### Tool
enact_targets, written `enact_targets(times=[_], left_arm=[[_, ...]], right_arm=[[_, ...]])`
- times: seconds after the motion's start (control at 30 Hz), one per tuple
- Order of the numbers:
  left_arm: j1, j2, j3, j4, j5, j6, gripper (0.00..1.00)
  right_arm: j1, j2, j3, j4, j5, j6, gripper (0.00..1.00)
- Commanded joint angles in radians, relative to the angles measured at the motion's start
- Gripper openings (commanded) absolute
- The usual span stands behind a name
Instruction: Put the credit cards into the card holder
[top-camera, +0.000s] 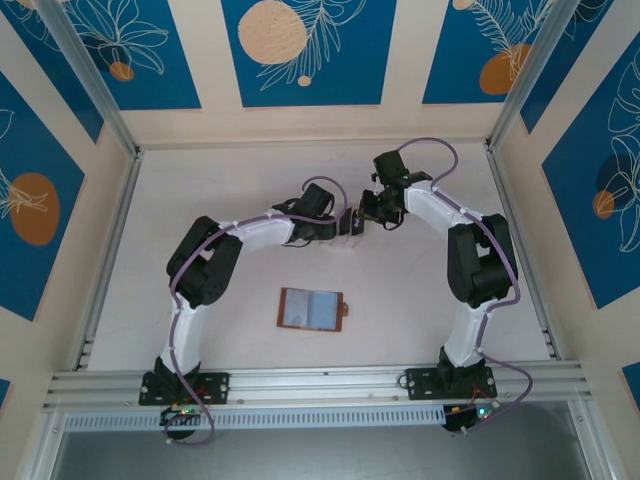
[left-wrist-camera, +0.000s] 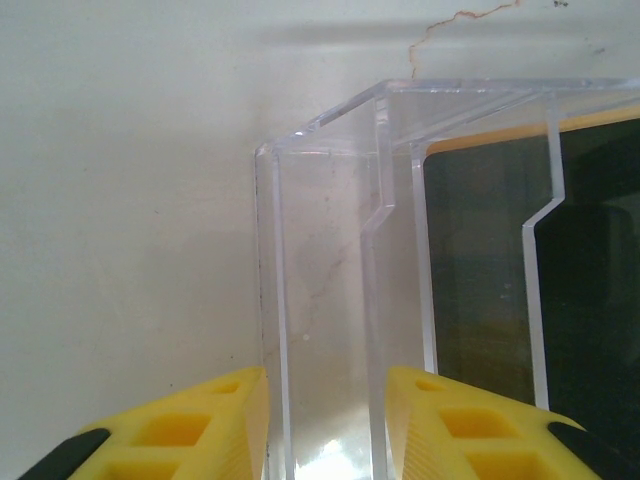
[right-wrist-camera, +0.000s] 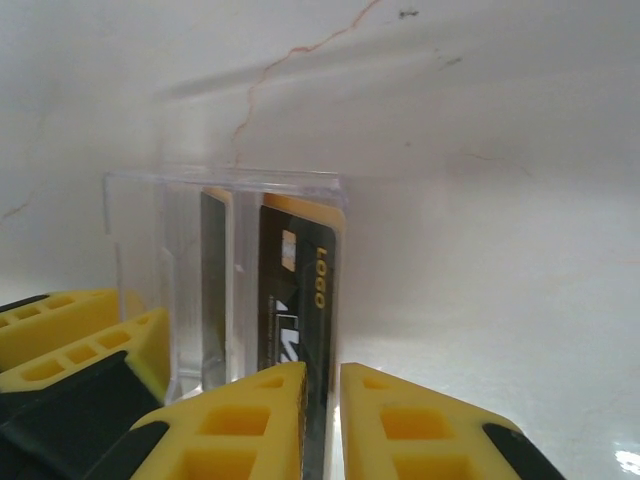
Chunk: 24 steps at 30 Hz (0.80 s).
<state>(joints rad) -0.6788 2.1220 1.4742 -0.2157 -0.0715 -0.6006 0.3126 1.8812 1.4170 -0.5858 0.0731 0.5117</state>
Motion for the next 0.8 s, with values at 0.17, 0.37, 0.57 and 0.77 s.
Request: enact_targets(times=[0.17, 0.37, 0.57, 0.77], left_arm=[[0.018, 0.078, -0.049, -0.093, -0.019, 0.004, 0.35], [0.019, 0.076, -0.054, -0.093, -0.021, 0.005, 0.35], [0.02, 0.073, -0.055, -0.093, -0.022, 0.005, 0.35], [0.021, 0.074, -0.059, -0.091, -0.022, 0.002, 0.35]], right_arm=[[0.022, 0.001, 0.037, -0.053, 0.064, -0.024, 0.3], [0.017, 0.035, 0.046, -0.028, -0.007, -0.019, 0.38], [0.001, 0.077, 0.036, -0.001, -0.052, -0.008, 0.39], [-0.028, 0.089, -0.002, 0.039, -0.086, 0.007, 0.42]])
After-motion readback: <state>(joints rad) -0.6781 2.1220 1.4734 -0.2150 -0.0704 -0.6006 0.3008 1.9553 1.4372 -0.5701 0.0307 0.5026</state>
